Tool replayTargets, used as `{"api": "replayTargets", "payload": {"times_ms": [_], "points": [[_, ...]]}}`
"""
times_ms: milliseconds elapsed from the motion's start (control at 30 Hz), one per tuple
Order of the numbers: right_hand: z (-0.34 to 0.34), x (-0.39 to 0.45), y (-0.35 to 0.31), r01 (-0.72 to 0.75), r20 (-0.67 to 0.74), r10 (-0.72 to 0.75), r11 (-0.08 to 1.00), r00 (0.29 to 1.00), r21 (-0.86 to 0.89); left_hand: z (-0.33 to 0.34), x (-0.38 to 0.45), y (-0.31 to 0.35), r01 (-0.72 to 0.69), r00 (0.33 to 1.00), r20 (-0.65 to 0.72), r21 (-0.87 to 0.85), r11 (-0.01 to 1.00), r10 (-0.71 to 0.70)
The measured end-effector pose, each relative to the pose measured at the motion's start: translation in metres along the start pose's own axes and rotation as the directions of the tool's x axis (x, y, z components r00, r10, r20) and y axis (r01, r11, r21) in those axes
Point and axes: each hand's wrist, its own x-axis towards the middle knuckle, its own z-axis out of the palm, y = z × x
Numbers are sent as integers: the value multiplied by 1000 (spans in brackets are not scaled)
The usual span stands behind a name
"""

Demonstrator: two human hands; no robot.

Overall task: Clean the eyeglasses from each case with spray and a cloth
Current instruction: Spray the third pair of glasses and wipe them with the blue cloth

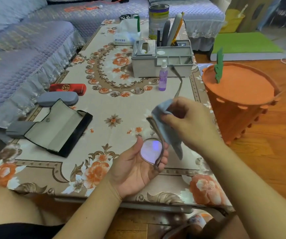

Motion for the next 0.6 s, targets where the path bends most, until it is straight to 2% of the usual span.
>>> {"api": "replayTargets", "payload": {"times_ms": [67,133,167,233,300,367,433,467,533,600], "points": [[7,-1,7,60,-151,-124,927,981,-370,2,0,0,-6,1000,21,-50,999,7],[10,-2,11,-32,-211,-64,906,975,-423,3,-1,1,-17,1000,25,-71,997,19],[9,-1,11,-119,-238,35,930,971,-347,4,-1,1,-23,999,21,-72,997,25],[1,2,5,-295,-245,279,955,929,-31,5,-2,2,-33,999,11,-67,997,34],[-8,2,0,-386,-187,426,897,885,216,5,-3,5,-50,999,-1,-69,996,50],[-10,-3,-1,-451,-36,478,848,877,279,5,-3,7,-66,998,-4,-75,995,66],[-1,-10,1,-513,184,480,774,858,370,5,-2,7,-59,998,6,-67,996,59],[3,-11,2,-533,248,473,725,846,437,6,-1,6,-45,999,11,-56,997,46],[6,-11,4,-550,274,482,654,832,518,6,0,3,-21,1000,21,-14,1000,21],[6,-10,6,-609,324,521,604,790,515,6,2,0,-1,1000,17,43,999,0]]}}
